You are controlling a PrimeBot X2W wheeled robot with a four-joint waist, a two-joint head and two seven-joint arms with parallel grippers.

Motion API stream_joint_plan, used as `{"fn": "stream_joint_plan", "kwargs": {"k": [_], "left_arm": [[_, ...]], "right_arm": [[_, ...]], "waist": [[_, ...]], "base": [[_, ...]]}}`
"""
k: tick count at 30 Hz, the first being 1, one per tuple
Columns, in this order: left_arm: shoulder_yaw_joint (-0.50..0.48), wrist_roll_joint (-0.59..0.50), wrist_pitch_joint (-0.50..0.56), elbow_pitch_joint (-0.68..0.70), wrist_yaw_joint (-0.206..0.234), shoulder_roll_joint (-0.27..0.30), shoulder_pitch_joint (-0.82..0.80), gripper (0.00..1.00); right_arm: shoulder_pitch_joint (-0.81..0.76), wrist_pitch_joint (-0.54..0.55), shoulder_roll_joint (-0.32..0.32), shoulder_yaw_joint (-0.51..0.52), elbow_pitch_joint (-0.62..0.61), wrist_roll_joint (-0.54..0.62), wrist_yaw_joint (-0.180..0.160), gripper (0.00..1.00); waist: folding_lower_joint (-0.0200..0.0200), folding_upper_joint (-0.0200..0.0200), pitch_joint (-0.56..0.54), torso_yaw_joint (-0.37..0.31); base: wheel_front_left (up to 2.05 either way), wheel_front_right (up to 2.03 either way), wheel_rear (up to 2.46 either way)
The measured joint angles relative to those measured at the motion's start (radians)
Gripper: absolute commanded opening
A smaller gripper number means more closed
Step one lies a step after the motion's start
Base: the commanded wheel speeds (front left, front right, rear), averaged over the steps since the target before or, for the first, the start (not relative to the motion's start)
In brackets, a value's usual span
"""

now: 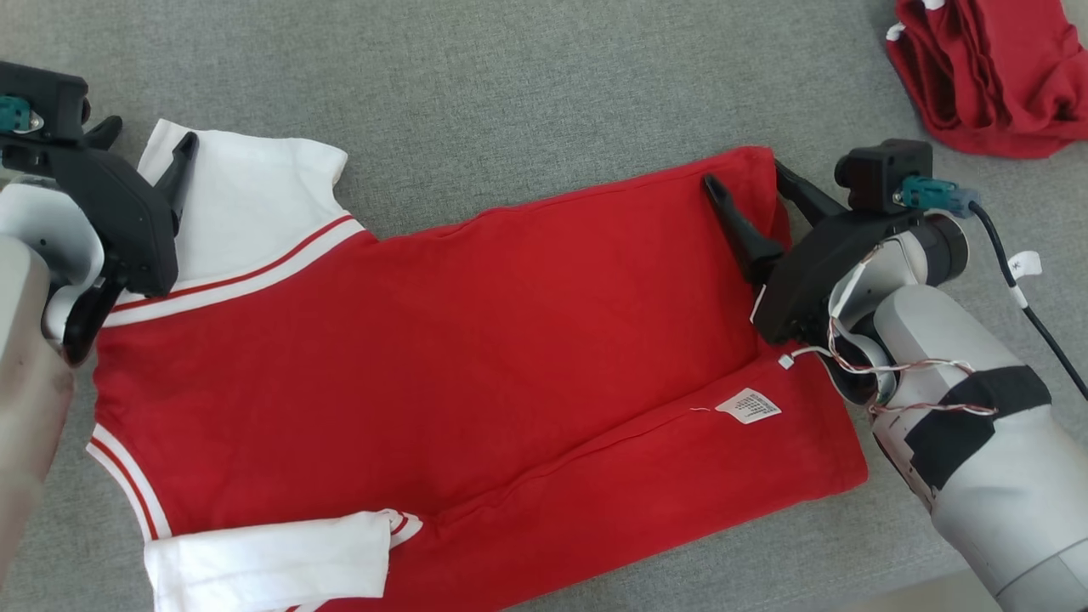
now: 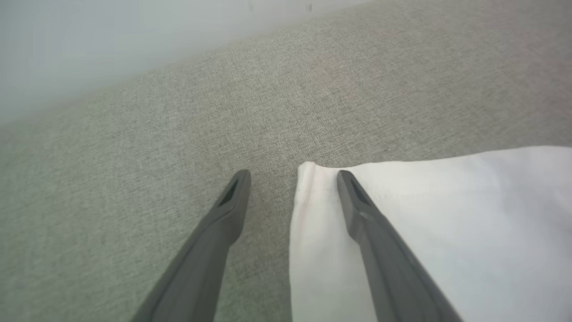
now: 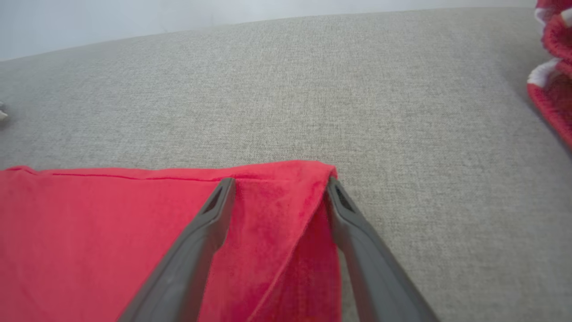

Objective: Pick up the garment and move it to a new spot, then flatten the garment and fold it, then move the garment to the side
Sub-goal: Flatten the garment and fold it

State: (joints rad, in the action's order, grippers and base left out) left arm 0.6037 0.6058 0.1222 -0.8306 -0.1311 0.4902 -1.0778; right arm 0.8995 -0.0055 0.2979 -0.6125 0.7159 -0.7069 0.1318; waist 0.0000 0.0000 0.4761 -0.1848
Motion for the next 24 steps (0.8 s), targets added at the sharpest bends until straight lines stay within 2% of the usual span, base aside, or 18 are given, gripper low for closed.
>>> {"fn": "stream_joint_plan", "kwargs": {"k": [4, 5, 6, 7, 8, 16, 24], "left_arm": [[0.027, 0.026, 0.0, -0.015, 0.0, -0.006, -0.016, 1.0], [0.032, 0.034, -0.001, -0.016, 0.0, -0.007, -0.02, 0.88], [0.034, 0.052, -0.003, -0.018, 0.0, -0.012, -0.021, 0.35], [0.04, 0.066, -0.003, -0.02, 0.0, -0.017, -0.021, 0.0], [0.05, 0.069, -0.003, -0.021, 0.0, -0.02, -0.023, 0.0], [0.084, 0.12, -0.109, -0.012, -0.001, -0.025, -0.025, 0.0], [0.08, 0.182, -0.259, 0.096, -0.001, -0.007, 0.068, 0.0]], "right_arm": [[0.031, -0.019, -0.004, -0.016, 0.021, -0.012, 0.0, 1.0], [0.039, -0.021, -0.007, -0.018, 0.033, -0.021, 0.0, 1.0], [0.044, -0.021, -0.011, -0.021, 0.044, -0.027, 0.0, 0.72], [0.047, -0.022, -0.014, -0.024, 0.056, -0.029, 0.0, 0.4], [0.05, -0.023, -0.015, -0.028, 0.069, -0.03, 0.0, 0.0], [0.063, -0.11, -0.007, -0.052, 0.119, -0.043, 0.0, 0.0], [-0.008, -0.181, 0.034, -0.08, 0.108, -0.094, 0.0, 0.0]], "waist": [[0.0, 0.0, 0.004, 0.002], [0.0, 0.0, 0.005, 0.003], [0.0, 0.0, 0.006, 0.005], [0.0, 0.0, 0.006, 0.007], [0.0, 0.0001, 0.006, 0.009], [0.0, 0.0001, -0.029, 0.027], [0.0, 0.0, -0.108, 0.044]], "base": [[0.0, 0.0, 0.0], [0.0, 0.0, 0.0], [0.0, 0.0, 0.0], [0.0, 0.0, 0.0], [0.0, 0.0, 0.0], [0.0, 0.0, 0.0], [0.0, 0.0, 0.0]]}}
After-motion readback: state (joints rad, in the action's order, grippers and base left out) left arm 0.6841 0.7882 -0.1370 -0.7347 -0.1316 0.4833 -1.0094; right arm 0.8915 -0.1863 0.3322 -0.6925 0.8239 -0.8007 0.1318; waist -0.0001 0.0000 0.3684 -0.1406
